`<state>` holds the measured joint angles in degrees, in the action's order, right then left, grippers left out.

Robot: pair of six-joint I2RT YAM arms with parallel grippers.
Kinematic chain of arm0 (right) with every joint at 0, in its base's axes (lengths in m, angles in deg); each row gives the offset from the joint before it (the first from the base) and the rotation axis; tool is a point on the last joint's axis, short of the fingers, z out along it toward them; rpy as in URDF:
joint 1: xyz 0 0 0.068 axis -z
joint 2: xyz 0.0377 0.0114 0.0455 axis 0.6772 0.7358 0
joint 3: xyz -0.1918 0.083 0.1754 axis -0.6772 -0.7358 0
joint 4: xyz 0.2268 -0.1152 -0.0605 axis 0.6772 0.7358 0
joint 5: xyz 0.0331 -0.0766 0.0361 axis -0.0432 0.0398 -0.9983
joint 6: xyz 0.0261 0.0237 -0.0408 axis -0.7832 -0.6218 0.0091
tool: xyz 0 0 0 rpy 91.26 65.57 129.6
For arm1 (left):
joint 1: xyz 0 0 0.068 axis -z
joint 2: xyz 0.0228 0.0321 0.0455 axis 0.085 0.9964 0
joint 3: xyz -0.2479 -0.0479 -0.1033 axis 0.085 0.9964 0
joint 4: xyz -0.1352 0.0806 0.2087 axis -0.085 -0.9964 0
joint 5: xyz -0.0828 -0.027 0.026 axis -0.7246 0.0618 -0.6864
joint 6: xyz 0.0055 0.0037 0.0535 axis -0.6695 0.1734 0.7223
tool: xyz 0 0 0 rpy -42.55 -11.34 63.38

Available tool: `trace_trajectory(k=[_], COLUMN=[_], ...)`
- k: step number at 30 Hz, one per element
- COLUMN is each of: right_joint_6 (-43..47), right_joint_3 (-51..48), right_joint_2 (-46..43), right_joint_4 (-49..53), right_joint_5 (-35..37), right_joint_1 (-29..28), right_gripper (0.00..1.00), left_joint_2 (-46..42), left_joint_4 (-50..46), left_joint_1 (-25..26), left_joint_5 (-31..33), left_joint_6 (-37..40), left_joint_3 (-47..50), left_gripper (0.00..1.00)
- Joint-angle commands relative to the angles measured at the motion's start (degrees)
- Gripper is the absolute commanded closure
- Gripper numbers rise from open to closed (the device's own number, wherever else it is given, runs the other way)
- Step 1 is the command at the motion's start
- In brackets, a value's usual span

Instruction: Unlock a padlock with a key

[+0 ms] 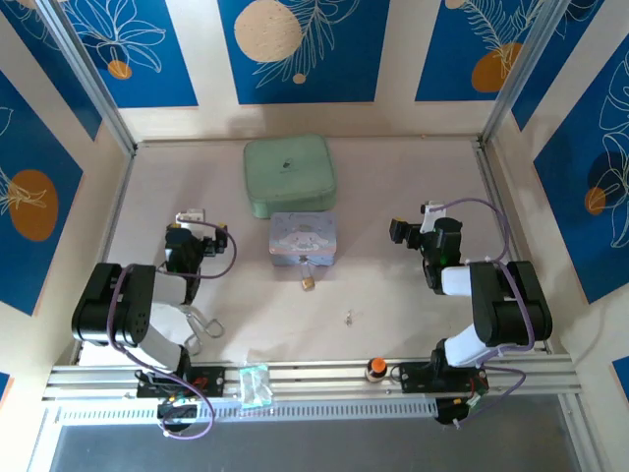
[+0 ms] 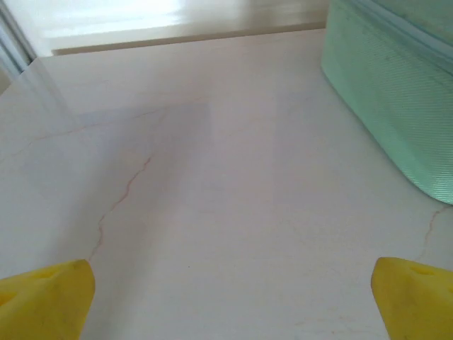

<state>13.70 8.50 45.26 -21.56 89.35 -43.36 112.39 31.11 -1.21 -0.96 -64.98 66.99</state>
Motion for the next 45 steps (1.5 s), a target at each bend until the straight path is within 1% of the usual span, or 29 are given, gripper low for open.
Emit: trace_trajectory(k=[1,34,35,38,41,43,45], right_joint_6=[1.3,1.2,1.2,1.2,1.2,1.2,1.9], right_joint_3=[1.3,1.3,1.3,1.3,1.1,1.9,3.7], right_joint_2=[0.2,0.3,0.2,0.2,0.1,-1.1,-4.1], right_joint_4=[-0.8,-0.7,-0.8,-0.7,-1.1,1.1,6.7], right_joint_5=[-0.9,-1.0,-1.0,-1.0,-1.1,-1.3,-1.6], right_joint_1=[0.3,0.4,0.4,0.4,0.4,0.4,-0.1], right_gripper=[0.01,0.01,0.01,0.01,0.01,0.01,0.01], left_joint_2=[0.3,0.3,0.3,0.3,0.1,-1.6,-5.9], left_joint_4=[-0.6,-0.8,-0.9,0.9,1.3,-0.4,-5.9], left_joint_1=[0.2,0.2,0.2,0.2,0.2,0.2,0.2], left_joint_5=[-3.4,-3.5,-3.4,0.0,0.1,0.8,1.8], left_joint_6=[1.4,1.3,1.3,0.0,-0.1,-0.3,-0.4], left_joint_3=[-1.3,-1.5,-1.5,-0.5,-0.3,-0.6,-1.7], left_gripper=[0.01,0.01,0.01,0.01,0.01,0.01,0.01])
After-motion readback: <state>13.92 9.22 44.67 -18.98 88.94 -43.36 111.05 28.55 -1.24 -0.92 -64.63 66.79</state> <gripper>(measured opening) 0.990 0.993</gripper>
